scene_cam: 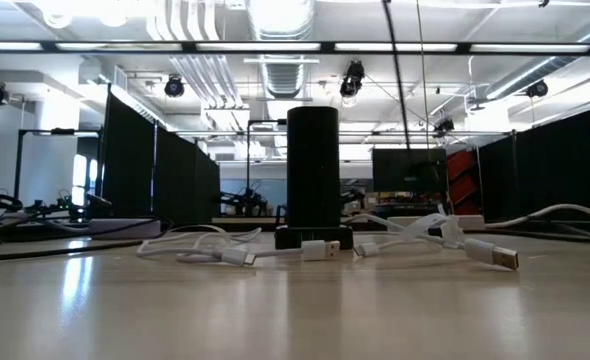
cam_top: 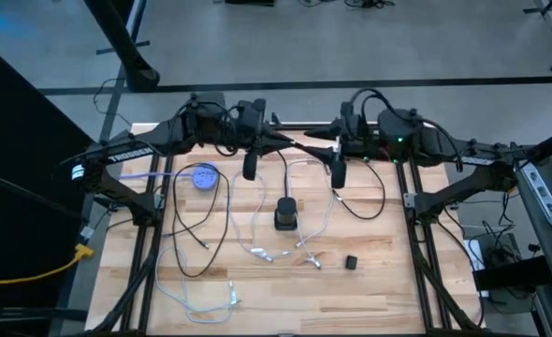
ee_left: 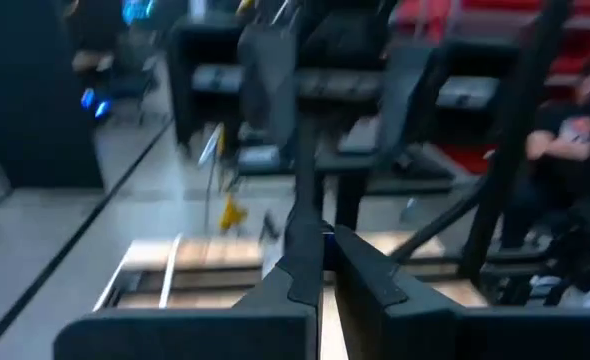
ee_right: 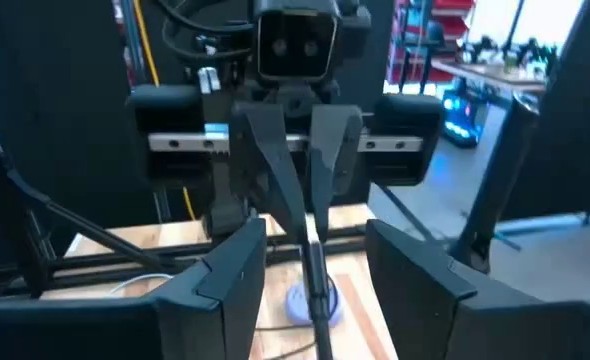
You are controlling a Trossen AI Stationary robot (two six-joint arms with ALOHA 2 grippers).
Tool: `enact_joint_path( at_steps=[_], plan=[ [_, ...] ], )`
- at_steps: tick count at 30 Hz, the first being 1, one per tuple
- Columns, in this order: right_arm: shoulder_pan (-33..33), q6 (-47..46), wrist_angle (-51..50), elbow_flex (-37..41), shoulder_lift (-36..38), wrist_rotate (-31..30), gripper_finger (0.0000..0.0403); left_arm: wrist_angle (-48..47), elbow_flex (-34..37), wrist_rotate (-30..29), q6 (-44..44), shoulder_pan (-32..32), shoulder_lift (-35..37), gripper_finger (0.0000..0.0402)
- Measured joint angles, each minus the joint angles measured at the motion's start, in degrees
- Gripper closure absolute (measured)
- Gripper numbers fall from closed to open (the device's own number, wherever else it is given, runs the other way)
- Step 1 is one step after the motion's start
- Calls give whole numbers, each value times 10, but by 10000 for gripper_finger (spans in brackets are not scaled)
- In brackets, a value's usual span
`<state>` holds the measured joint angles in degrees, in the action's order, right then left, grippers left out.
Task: Insert USB
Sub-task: Insert the right black charger cable into the white outlet extension
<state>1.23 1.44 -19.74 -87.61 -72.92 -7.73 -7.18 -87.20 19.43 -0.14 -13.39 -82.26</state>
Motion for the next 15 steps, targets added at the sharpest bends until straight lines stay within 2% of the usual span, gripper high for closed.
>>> enact_joint_path(
  at_steps=[6, 15],
  plan=[
    [-12, 40, 43, 0, -10, 1, 253, 49, 0, 1, -28, 9, 9, 400],
    [-14, 75, 84, 0, -10, 0, 267, 97, 0, 2, -24, 21, 15, 400]
  ],
)
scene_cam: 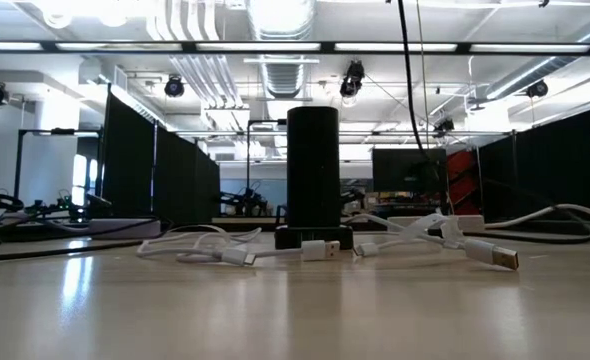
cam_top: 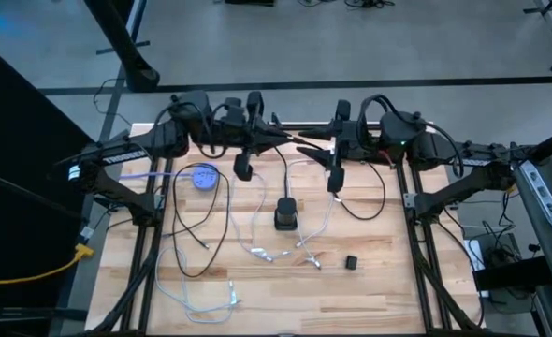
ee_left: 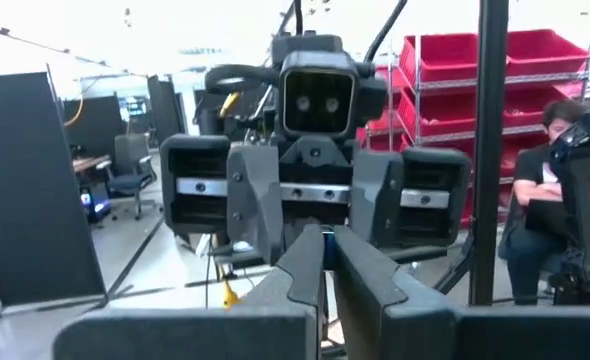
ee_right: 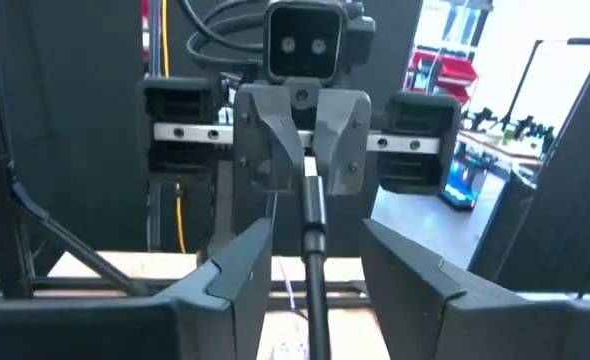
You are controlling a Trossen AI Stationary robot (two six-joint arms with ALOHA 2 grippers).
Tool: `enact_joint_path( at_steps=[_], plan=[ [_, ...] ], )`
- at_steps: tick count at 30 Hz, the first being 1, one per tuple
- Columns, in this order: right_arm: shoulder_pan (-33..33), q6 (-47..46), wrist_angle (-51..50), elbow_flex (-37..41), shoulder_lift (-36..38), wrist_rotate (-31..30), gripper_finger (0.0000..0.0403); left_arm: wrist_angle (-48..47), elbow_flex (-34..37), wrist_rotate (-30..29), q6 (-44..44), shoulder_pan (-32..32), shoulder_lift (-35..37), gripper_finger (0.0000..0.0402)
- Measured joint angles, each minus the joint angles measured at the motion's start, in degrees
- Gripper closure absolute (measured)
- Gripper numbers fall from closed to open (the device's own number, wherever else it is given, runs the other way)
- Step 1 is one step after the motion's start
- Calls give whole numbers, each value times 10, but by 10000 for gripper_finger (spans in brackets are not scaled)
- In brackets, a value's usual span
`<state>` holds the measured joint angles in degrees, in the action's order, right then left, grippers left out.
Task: Insert USB
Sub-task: Insert the right black charger cable into the white outlet extension
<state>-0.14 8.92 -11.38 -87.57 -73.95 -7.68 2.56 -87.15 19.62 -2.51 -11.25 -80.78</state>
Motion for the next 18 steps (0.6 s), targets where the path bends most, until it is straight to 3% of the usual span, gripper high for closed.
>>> enact_joint_path(
  at_steps=[18],
  plan=[
    [-1, 27, 14, 0, 0, 1, 315, 10, 0, -10, 0, 0, 0, 400]
  ],
)
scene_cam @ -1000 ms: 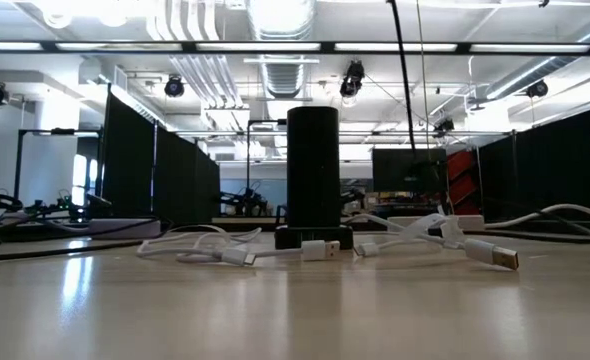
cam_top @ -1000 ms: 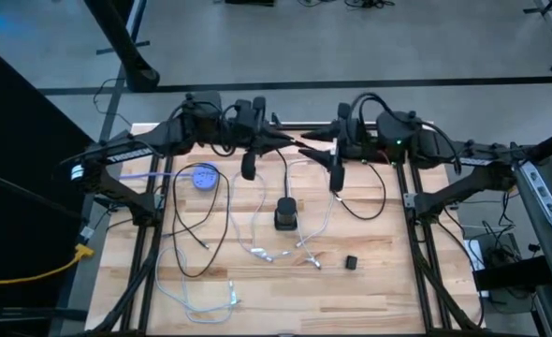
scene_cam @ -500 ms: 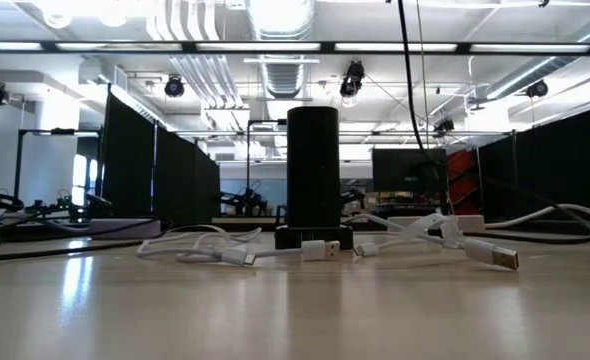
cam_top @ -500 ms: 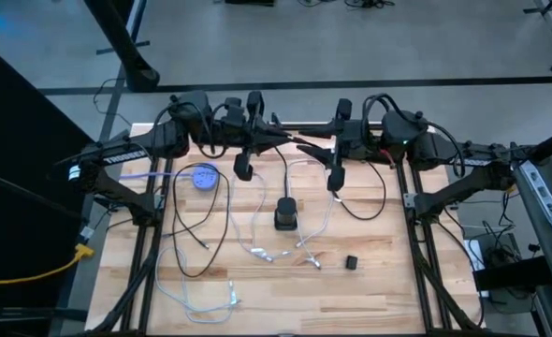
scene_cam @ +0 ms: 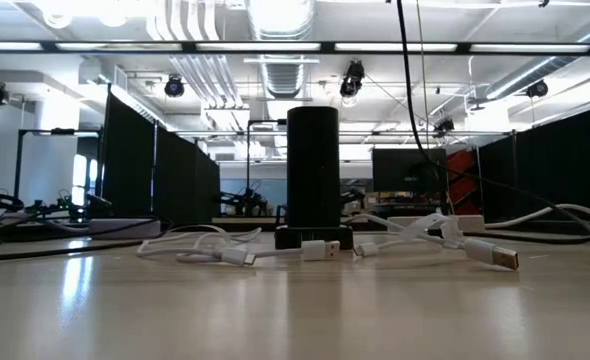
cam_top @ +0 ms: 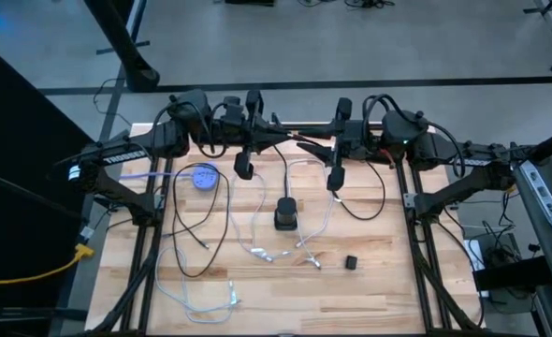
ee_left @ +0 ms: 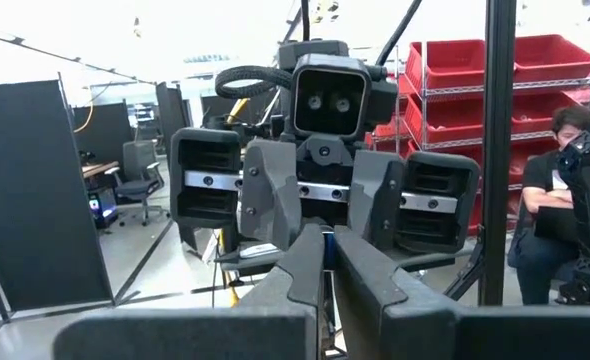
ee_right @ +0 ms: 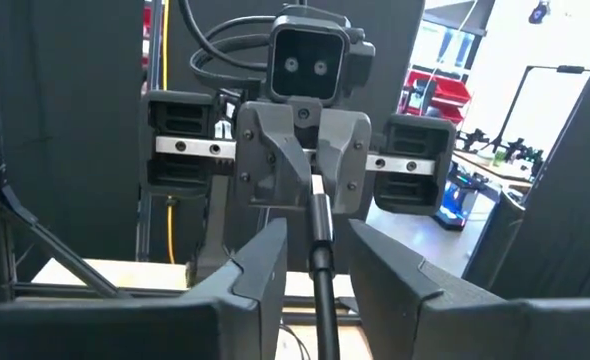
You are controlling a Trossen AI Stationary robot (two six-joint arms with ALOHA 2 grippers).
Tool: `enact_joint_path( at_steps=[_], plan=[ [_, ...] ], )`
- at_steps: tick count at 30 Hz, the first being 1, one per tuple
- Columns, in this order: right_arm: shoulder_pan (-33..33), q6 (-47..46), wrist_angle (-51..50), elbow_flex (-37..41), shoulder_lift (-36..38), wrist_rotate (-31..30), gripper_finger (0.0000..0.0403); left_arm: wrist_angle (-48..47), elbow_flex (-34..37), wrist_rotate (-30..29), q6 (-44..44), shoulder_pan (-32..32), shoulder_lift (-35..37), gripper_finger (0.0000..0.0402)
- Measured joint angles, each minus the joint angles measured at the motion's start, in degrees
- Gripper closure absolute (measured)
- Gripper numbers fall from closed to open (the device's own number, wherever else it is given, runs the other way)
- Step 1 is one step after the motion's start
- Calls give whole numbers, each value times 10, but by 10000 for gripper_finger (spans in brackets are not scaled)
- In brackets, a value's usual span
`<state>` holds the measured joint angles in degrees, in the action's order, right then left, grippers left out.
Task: Insert USB
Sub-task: Insert the right black charger cable into the white outlet extension
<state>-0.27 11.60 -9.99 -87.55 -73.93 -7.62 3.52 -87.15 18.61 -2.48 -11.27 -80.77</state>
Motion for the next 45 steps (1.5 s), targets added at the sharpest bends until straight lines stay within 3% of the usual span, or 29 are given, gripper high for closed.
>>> enact_joint_path(
  at_steps=[11, 18, 21, 25, 29, 35, 40, 45],
  plan=[
    [0, 14, -5, 0, 0, 0, 388, -6, 0, 0, 0, 0, 0, 400],
    [0, 4, -17, 0, 0, -16, 388, -17, 0, -4, 0, 0, 0, 399],
    [0, -5, -40, 0, 0, -29, 388, -56, -1, -26, -9, 0, 2, 379],
    [0, -14, -71, 0, 4, -44, 388, -158, -2, -83, -24, -2, 15, 323],
    [6, -32, -162, -23, 7, -90, 388, -287, -3, -128, -58, -2, 40, 265],
    [66, -112, -340, -77, -8, -85, 388, -438, -2, -141, -52, -2, 73, 211],
    [153, -155, -510, -149, -65, -24, 388, -520, -1, -141, -28, -2, 80, 204],
    [222, -130, -655, -210, -147, 32, 388, -608, 0, -141, -22, -2, 78, 219]
  ],
)
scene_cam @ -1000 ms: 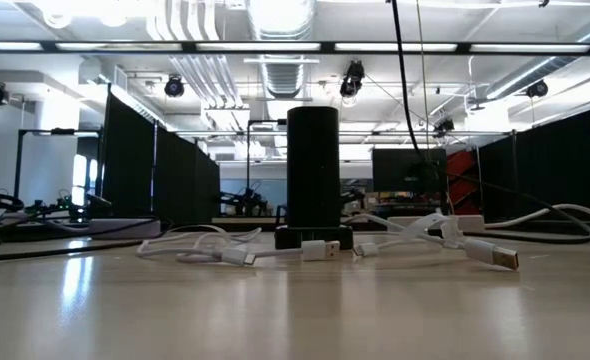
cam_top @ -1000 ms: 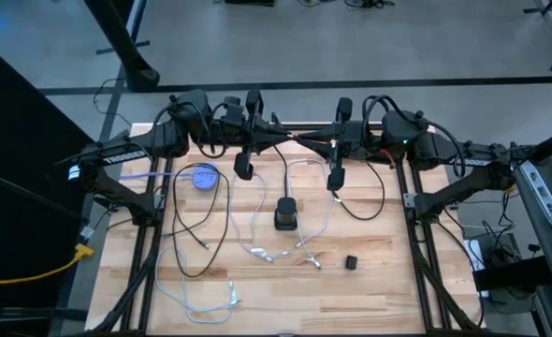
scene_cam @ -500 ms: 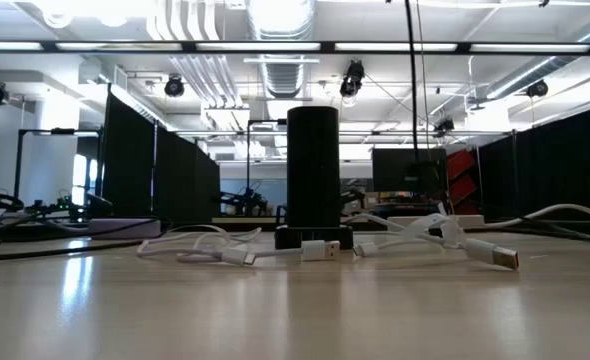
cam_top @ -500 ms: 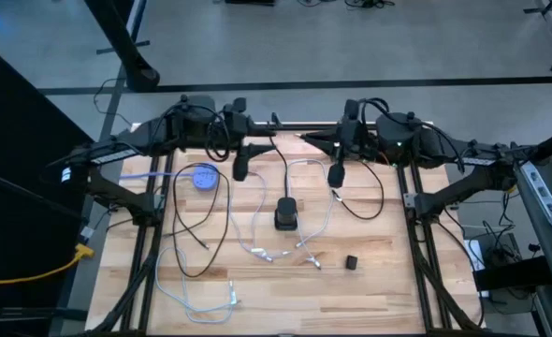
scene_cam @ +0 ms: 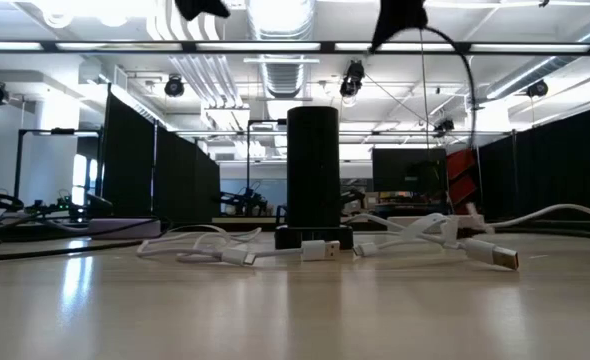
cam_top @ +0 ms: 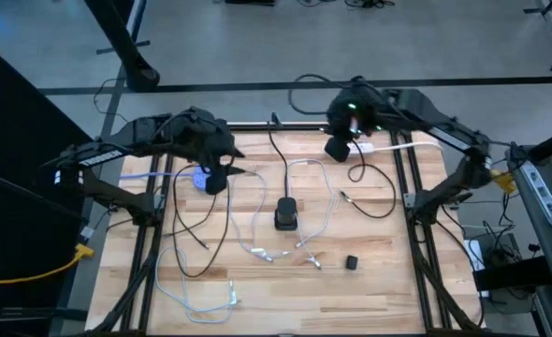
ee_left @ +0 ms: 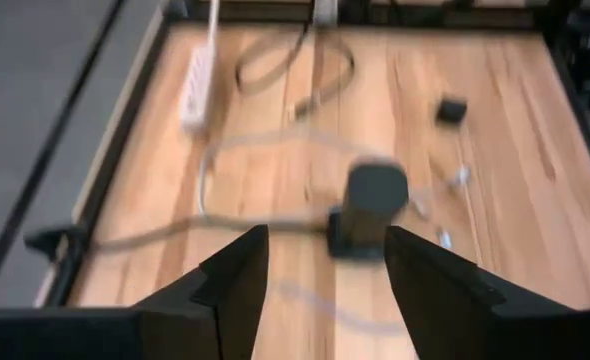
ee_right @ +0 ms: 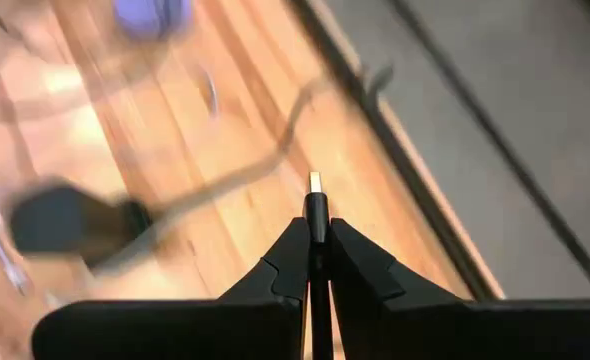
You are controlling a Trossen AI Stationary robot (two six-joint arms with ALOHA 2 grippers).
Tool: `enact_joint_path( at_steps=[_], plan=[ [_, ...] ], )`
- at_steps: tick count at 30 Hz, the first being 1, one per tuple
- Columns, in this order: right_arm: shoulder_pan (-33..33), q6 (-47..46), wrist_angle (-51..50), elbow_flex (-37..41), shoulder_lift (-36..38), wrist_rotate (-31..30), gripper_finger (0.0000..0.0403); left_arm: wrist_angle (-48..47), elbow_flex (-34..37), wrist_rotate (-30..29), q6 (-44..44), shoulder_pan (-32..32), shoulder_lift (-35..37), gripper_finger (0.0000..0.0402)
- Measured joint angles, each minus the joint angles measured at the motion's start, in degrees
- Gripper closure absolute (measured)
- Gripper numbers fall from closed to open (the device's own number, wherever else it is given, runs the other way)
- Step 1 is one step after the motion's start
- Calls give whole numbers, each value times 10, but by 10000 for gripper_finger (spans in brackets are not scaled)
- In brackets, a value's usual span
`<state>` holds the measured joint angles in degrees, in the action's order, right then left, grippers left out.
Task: Insert USB
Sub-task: Insert the right black charger cable into the white outlet extension
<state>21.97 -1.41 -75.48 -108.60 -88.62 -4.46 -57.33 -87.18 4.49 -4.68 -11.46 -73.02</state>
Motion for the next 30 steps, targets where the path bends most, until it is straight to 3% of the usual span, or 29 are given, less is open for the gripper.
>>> enact_joint_path(
  at_steps=[6, 14, 22, 30],
  plan=[
    [59, -7, -130, -54, -93, 49, 388, -3, 28, 1, 72, 4, 0, 246],
    [151, -103, -145, -52, -158, 160, 388, 19, 99, 0, 97, 5, 0, 280],
    [225, -181, -145, -50, -207, 169, 388, 114, 183, -6, 126, 10, 11, 310],
    [232, -221, -145, -48, -252, 164, 388, 156, 235, -43, 147, 30, 47, 335]
  ],
)
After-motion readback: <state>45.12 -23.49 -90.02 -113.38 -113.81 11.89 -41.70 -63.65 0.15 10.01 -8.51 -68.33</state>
